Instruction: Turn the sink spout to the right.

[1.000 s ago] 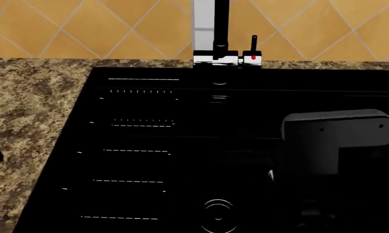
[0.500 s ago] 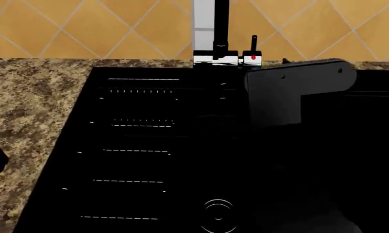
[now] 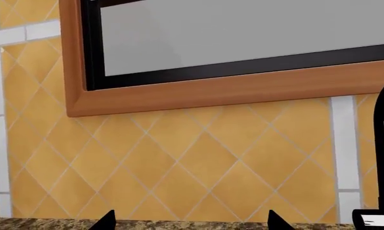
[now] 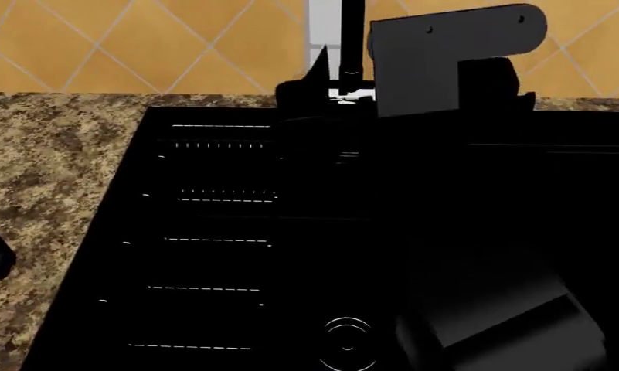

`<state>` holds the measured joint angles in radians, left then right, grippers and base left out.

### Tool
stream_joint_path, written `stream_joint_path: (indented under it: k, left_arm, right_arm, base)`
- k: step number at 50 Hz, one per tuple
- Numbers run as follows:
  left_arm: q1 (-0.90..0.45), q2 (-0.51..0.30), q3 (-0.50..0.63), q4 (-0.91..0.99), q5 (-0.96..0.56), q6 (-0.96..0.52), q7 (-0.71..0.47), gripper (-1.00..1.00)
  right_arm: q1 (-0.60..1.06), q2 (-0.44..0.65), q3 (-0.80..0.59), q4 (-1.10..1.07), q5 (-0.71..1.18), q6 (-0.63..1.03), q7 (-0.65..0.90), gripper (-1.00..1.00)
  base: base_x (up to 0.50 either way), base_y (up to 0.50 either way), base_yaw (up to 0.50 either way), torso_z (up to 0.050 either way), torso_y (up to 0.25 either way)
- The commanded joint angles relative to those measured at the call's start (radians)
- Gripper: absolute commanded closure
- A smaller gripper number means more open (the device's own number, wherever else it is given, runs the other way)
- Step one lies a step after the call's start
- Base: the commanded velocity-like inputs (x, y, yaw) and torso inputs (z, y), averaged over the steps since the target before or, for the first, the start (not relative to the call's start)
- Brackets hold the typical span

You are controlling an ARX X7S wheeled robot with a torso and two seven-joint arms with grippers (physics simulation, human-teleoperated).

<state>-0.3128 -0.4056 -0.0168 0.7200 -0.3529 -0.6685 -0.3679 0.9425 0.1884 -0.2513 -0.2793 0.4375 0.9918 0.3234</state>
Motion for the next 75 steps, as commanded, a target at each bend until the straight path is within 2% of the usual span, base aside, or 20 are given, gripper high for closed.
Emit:
stream_joint_path:
  k: [1,8,28,48,75]
  left_arm:
    - [0.008,0.001,0.005,-0.008,0.002,0.013,-0.002,-1.0]
    - [0.015,0.001,0.008,-0.012,0.003,0.021,-0.002,-1.0]
    - [0.017,0.004,0.012,-0.019,0.005,0.028,-0.001,-1.0]
    - [0.033,-0.009,0.033,-0.007,-0.004,0.046,0.019,-1.0]
    - [0.037,-0.009,0.024,-0.007,-0.018,0.05,0.009,-1.0]
  right_arm:
    - [0.069,-0.026,0.009,0.077,0.017,0.016,-0.004,-1.0]
    - [0.104,-0.034,0.008,0.135,0.015,0.009,-0.006,-1.0]
    - [0.114,-0.031,-0.005,0.135,0.03,0.021,0.002,-1.0]
    - [0.253,-0.084,-0.032,0.388,-0.02,-0.144,-0.027,-1.0]
    - [0.339,-0.107,-0.089,0.623,-0.05,-0.312,-0.078,-1.0]
  base:
    - [0.0,0.0,0.0,0.0,0.0]
    - [0.0,0.0,0.0,0.0,0.0]
    - [0.0,0.0,0.0,0.0,0.0]
    - [0.0,0.0,0.0,0.0,0.0]
    - [0.0,0.0,0.0,0.0,0.0]
